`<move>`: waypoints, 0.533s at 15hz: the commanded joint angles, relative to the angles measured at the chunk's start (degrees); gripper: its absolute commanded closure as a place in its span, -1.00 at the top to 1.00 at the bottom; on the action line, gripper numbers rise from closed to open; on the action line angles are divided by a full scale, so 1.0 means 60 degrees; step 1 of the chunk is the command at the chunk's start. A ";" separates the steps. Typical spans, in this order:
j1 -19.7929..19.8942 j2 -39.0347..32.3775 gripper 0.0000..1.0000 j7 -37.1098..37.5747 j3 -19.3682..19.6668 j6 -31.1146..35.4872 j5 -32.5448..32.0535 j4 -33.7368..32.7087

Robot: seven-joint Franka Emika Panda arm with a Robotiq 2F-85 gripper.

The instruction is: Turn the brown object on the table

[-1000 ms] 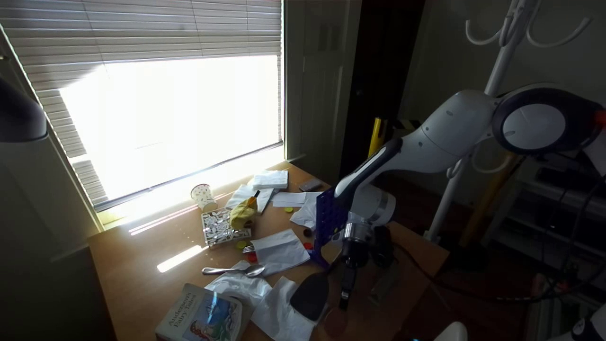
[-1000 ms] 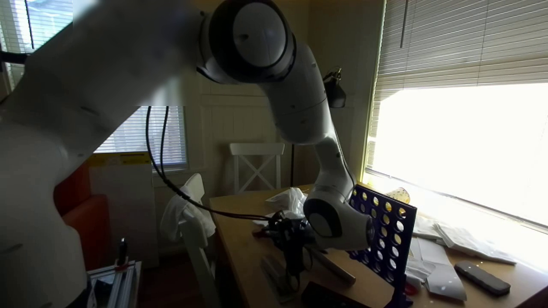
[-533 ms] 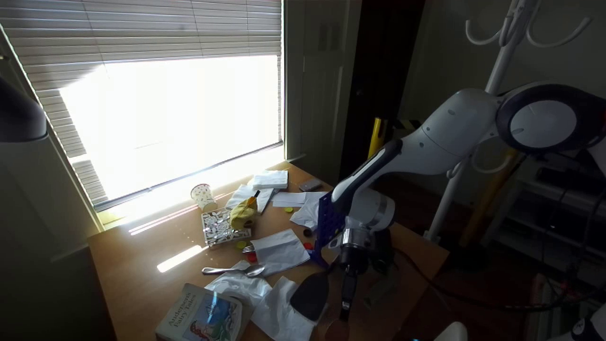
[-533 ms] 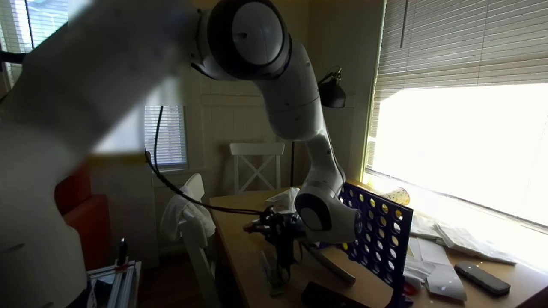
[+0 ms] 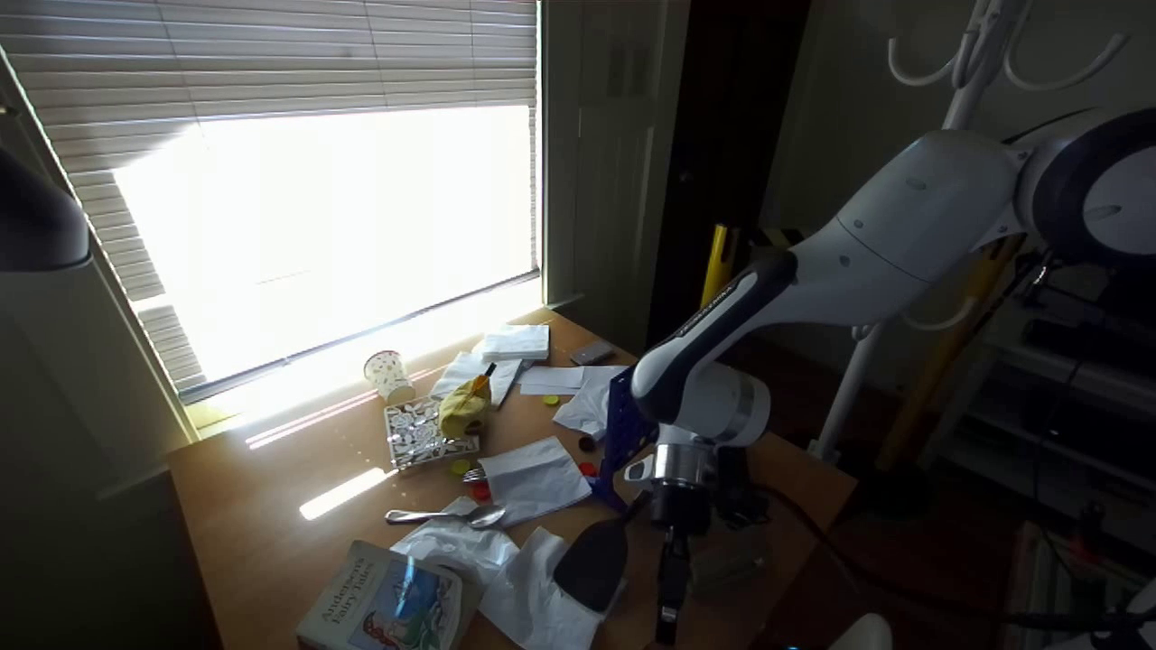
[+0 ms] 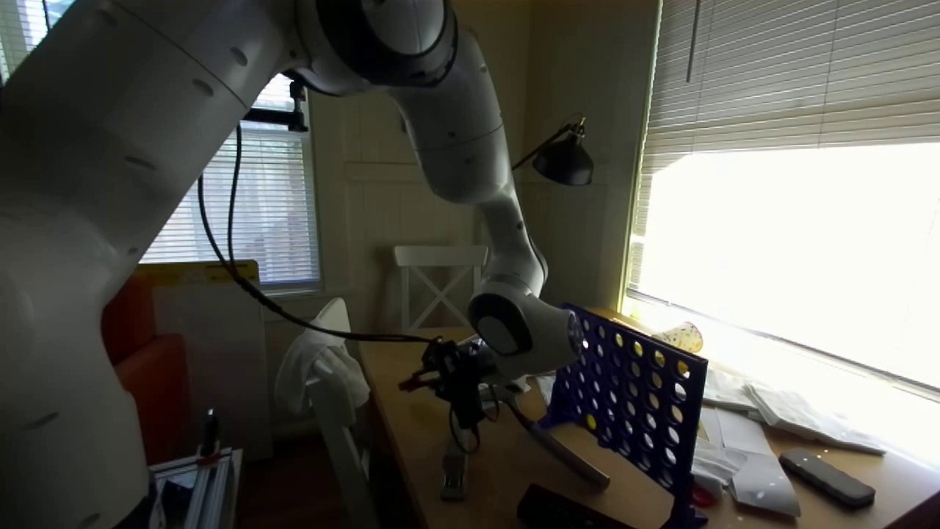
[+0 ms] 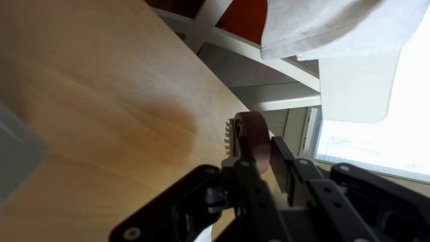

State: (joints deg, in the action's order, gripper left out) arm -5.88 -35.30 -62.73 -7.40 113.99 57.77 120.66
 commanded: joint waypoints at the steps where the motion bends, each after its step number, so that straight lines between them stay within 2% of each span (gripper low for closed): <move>1: -0.0484 0.1321 -0.90 0.0666 -0.0067 0.1269 -0.0103 0.1104; 5: -0.1185 0.2230 -0.90 0.2439 -0.0189 0.2560 -0.0646 0.1802; 8: -0.1619 0.2844 -0.90 0.4250 -0.0358 0.3382 -0.1689 0.2213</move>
State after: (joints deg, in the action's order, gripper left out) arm -13.27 -23.76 -47.23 -8.80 129.60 53.36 129.61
